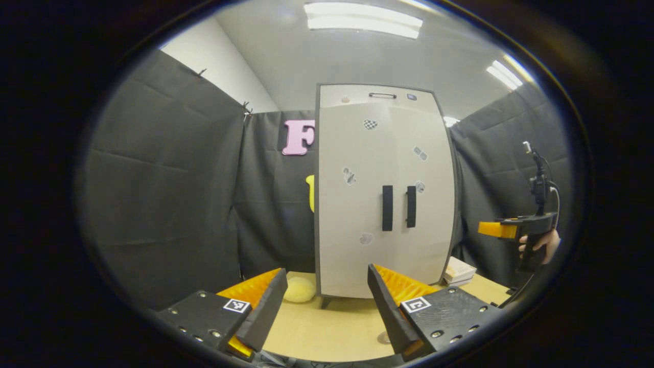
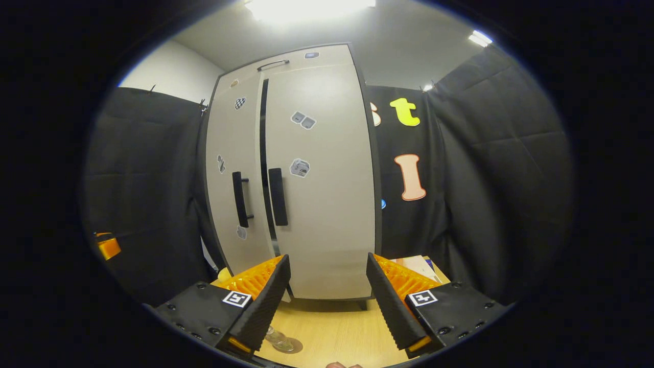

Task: Grasp the bottle in the cabinet with the left hand and place it on the coaster, then close the right door with the right hand and the left door with the left hand.

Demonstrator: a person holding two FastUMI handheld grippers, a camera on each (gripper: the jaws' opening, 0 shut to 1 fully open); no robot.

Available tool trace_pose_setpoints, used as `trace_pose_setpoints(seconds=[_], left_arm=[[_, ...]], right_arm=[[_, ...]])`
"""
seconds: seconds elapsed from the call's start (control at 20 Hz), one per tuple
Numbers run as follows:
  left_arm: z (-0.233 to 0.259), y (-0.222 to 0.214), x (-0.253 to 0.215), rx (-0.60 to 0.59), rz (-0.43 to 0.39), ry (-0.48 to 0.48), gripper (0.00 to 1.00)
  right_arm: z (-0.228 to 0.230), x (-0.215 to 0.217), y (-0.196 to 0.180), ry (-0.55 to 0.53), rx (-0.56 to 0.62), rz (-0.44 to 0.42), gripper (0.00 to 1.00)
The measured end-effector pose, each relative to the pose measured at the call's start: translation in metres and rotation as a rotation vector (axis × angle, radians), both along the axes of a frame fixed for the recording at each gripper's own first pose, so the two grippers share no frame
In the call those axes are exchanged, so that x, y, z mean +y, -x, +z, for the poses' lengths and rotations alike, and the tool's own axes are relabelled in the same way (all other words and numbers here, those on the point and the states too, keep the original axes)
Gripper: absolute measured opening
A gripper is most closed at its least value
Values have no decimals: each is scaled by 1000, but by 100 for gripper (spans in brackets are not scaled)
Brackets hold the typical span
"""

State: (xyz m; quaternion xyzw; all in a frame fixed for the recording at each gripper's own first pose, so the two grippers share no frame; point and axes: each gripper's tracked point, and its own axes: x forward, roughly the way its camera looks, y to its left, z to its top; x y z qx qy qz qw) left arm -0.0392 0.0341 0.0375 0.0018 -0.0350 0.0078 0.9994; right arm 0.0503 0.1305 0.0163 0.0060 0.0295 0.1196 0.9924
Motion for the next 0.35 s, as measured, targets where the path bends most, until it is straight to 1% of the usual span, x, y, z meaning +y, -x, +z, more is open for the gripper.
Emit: trace_pose_setpoints(seconds=[0.05, 0.1, 0.15, 0.3, 0.35], left_arm=[[0, -1, -1, 0, -3, -3, 90], [0, -1, -2, -1, -8, -6, 91], [0, -2, -4, 1, -13, -10, 89], [0, -3, -11, 3, -37, -43, 89], [-1, -4, -13, 1, -44, -60, 89]], right_arm=[[-1, -2, 0, 2, 2, -2, 92], [-1, -4, 1, -1, 0, -5, 95], [0, -7, 1, -7, -5, -12, 96], [-4, -12, -1, -8, 3, -28, 96], [-5, -13, -3, 1, 3, -36, 92]])
